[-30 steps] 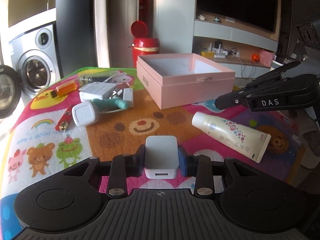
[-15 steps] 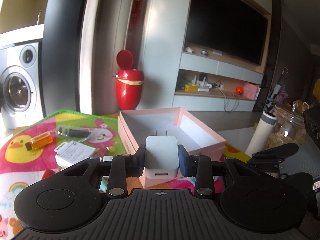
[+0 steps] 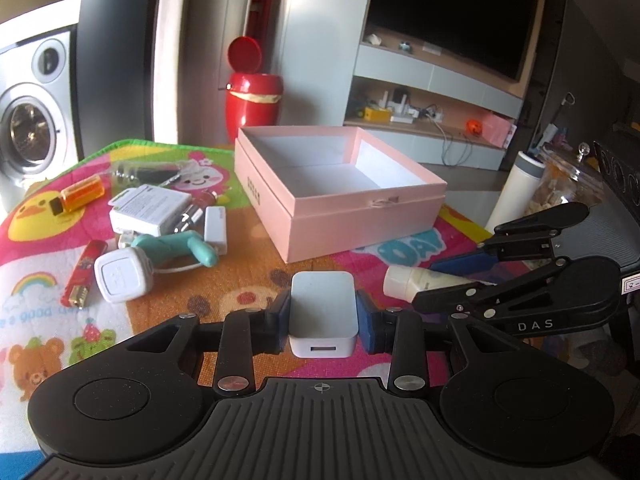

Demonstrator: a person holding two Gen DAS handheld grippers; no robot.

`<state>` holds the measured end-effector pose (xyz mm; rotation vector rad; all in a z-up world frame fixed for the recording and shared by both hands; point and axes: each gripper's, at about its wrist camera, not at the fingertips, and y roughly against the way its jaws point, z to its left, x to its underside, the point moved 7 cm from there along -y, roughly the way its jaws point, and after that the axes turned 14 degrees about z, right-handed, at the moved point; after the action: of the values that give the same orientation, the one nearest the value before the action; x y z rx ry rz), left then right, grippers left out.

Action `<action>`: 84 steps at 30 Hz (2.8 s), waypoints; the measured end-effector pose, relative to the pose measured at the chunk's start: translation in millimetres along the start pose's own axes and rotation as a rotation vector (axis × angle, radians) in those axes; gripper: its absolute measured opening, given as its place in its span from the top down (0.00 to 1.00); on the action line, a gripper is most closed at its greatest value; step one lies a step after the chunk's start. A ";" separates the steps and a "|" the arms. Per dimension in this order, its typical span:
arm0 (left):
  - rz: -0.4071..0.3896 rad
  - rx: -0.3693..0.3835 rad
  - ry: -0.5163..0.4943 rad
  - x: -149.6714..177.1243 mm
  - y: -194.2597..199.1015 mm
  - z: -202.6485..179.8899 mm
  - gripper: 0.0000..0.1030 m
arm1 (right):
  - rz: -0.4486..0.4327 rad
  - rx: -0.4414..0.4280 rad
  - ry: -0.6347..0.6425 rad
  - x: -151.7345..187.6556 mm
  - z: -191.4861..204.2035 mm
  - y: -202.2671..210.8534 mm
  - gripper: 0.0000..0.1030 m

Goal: Organize rigid objects
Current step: 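Release the charger from the left tool into the pink box while the right tool drops the tube in, then grasp the red lighter with the left tool, then grasp the clear bag with black item using the right tool while the left tool holds the lighter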

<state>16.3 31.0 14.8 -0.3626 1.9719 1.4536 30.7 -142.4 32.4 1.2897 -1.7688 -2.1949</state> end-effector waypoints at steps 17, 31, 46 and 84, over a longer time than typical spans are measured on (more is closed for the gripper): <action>-0.174 0.004 0.184 -114.5 -22.0 59.7 0.63 | -0.242 0.224 -0.185 -99.6 -99.8 41.0 0.36; -0.130 -0.074 0.492 -17.4 -0.3 177.0 0.63 | -0.056 0.067 0.098 -35.2 48.4 -61.2 0.36; -0.076 -0.064 0.271 -6.6 -11.4 140.0 0.60 | 0.042 0.043 0.082 -26.5 59.3 -84.8 0.36; -0.060 -0.202 0.314 30.0 -8.9 160.3 0.74 | 0.248 0.072 -0.042 -282.4 31.3 -225.2 0.34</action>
<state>53.0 180.9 -38.7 -0.7743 2.0350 1.6414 296.1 103.1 6.3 0.9790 -1.9211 -2.0548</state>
